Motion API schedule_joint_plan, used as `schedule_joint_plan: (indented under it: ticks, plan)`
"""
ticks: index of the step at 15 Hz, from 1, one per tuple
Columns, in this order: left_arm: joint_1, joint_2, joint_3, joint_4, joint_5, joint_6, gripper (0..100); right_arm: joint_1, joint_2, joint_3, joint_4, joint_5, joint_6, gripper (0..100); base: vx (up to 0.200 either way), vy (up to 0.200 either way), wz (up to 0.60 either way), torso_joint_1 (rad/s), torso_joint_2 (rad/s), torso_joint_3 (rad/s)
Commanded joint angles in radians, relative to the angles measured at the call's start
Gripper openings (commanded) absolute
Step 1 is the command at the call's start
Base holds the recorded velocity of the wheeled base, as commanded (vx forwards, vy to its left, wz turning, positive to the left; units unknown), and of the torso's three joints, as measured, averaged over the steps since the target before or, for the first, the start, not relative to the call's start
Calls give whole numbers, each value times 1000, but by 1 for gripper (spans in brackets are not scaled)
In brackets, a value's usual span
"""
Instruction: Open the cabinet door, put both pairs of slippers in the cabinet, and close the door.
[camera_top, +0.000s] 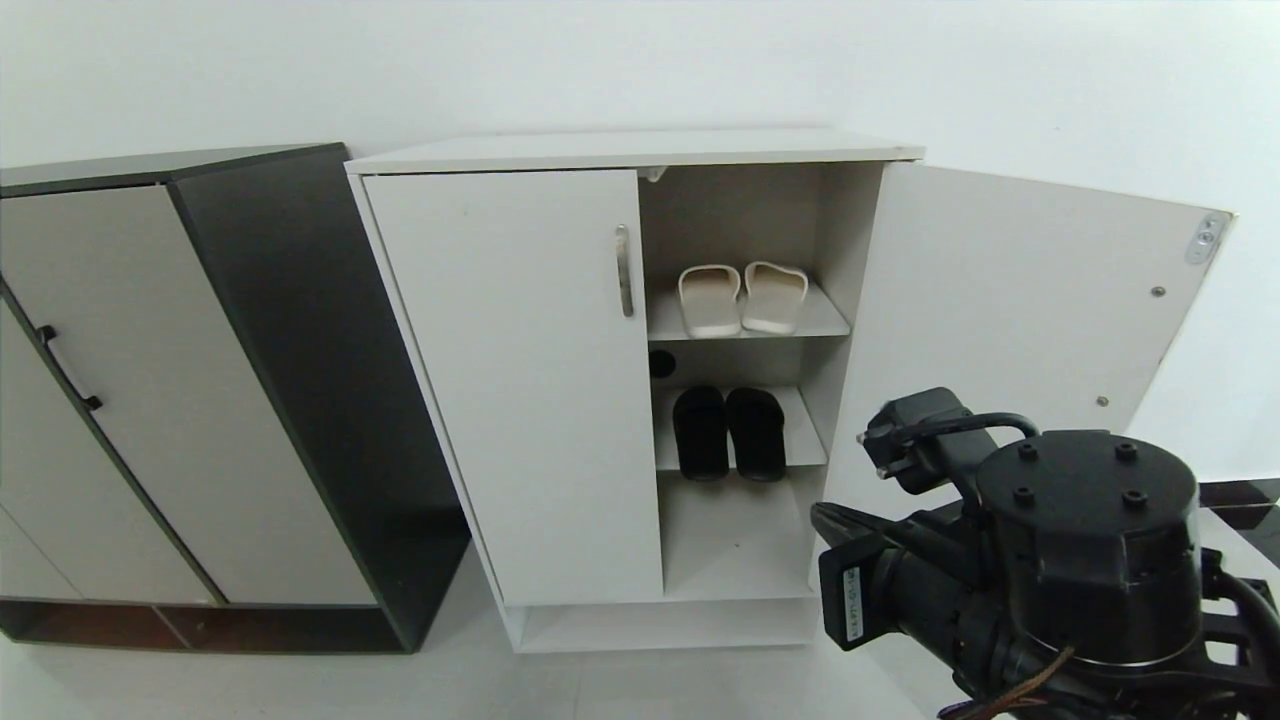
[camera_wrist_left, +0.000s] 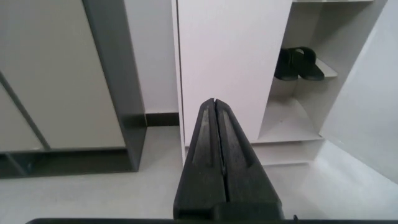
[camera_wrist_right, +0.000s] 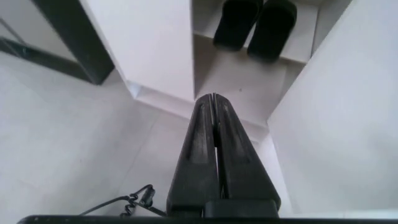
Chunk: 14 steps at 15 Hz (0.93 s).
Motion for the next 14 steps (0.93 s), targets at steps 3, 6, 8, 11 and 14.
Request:
schedule_joint_plan:
  ticks: [3,6,8,11,14]
  plan:
    - [1,1,0,0,0,0,0,0,9,6,-1,0,0,0,0,0,0,0,0,0]
    - [1,1,0,0,0,0,0,0,11,8,1,0,0,0,0,0,0,0,0,0]
    - [1,1,0,0,0,0,0,0,15,8,-1,0,0,0,0,0,0,0,0,0]
    - [1,1,0,0,0,0,0,0,21,8,1,0,0,0,0,0,0,0,0,0]
    - [1,1,0,0,0,0,0,0,21,8,1,0,0,0,0,0,0,0,0,0]
